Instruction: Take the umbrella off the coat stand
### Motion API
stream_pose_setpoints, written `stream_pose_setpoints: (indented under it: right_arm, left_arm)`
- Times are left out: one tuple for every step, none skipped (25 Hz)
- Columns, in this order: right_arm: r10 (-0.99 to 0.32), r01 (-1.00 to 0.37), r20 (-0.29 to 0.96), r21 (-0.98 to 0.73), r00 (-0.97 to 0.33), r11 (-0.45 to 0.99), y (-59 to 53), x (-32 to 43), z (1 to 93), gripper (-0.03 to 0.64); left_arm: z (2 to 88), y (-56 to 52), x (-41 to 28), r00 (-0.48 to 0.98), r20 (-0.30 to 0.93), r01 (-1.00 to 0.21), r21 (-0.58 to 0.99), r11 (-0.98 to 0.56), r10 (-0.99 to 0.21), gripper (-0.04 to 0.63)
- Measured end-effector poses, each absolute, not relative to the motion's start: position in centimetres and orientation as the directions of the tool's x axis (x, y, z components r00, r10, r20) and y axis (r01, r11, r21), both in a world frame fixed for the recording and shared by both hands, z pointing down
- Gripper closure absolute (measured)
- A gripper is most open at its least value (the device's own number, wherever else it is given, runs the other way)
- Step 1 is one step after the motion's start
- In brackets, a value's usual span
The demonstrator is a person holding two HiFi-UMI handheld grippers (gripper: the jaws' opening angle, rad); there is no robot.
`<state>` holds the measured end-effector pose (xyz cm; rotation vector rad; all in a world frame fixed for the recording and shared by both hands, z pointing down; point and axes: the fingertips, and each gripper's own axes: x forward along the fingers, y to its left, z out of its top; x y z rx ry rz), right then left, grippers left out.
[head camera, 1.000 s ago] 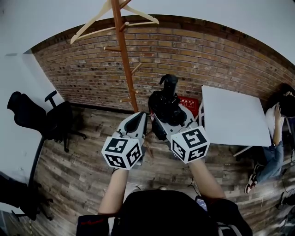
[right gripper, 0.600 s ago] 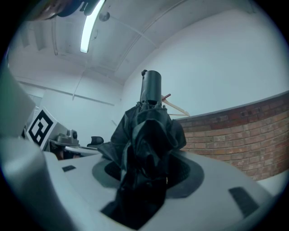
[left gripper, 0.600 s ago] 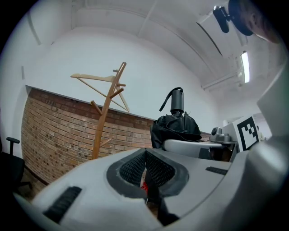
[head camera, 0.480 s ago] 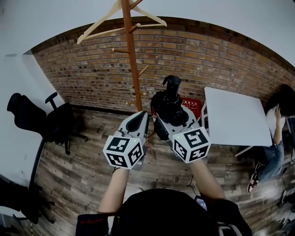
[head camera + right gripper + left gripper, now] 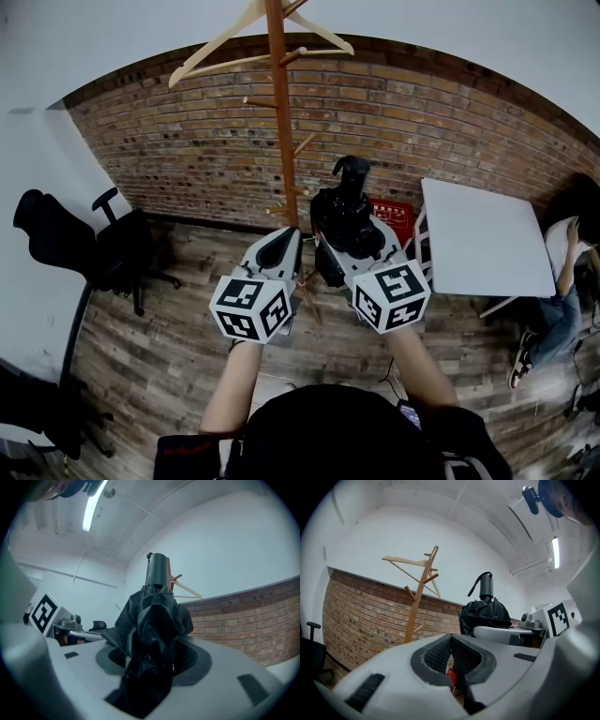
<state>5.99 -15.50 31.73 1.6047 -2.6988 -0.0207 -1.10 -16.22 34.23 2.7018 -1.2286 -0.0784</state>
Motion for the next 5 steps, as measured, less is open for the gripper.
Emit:
stream_pose_setpoints:
  right_arm:
    - [-0.879,-0.878,-0.005,0.013,-0.478,0.478,-15.53,5.82,31.73,0.382]
    - [-0.878,-0.878,-0.006,0.014,-0.478,0.478,-15.56,5.66,31.74,0.382]
    - [-0.878,-0.878,-0.006,0.015,-0.478,0.478,-15.58,5.51,31.76,0.382]
    - [-0.879,-0.879,-0.007,0.017,-0.477,0.477,-15.59,5.38,31.78,0.382]
    - [-0.879,-0.879,-0.008,0.018,-0.477,0.477,-15.61,5.26,31.81,0.382]
  left_arm:
    - [34.26,-16.30,-1.25,0.659,0.023,-0.742,0.179,-0.646,-0.752,0.577]
    - [34.33,-16.36,-1.38,0.660,0.023,-0.742,0.179,-0.646,-0.751,0.577]
    - [34.44,-16.41,-1.50,0.660,0.023,-0.741,0.179,-0.647,-0.751,0.577]
    - [34.56,-16.46,-1.61,0.661,0.024,-0.741,0.180,-0.647,-0.750,0.577]
    - [34.69,-16.51,-1.72,0.661,0.024,-0.741,0.181,-0.647,-0.750,0.577]
